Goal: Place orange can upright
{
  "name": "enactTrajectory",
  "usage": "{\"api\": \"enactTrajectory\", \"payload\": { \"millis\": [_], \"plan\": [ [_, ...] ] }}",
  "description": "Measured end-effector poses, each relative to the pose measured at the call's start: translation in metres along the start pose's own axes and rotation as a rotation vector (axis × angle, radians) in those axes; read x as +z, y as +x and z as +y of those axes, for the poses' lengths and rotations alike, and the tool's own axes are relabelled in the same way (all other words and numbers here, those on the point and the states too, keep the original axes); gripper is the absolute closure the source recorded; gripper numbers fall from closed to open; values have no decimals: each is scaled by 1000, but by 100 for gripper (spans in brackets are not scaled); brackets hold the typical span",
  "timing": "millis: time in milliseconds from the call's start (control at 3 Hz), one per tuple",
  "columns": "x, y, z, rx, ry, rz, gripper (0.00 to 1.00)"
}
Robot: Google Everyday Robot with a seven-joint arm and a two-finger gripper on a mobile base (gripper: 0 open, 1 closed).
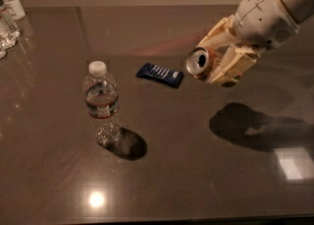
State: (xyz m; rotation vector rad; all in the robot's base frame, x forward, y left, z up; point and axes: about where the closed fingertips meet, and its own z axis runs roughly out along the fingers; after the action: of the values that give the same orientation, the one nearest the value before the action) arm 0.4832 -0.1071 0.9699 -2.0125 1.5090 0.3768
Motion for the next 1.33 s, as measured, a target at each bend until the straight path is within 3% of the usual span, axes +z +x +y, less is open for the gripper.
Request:
{"api": "enactTrajectory", "payload": {
  "millis": [667, 1000, 1333],
  "plan": [
    [-12, -2, 3, 251, 85, -341, 100],
    [-13, 5, -1, 342, 116, -499, 100],
    [-16, 20, -4, 407, 157, -607, 100]
  ]
}}
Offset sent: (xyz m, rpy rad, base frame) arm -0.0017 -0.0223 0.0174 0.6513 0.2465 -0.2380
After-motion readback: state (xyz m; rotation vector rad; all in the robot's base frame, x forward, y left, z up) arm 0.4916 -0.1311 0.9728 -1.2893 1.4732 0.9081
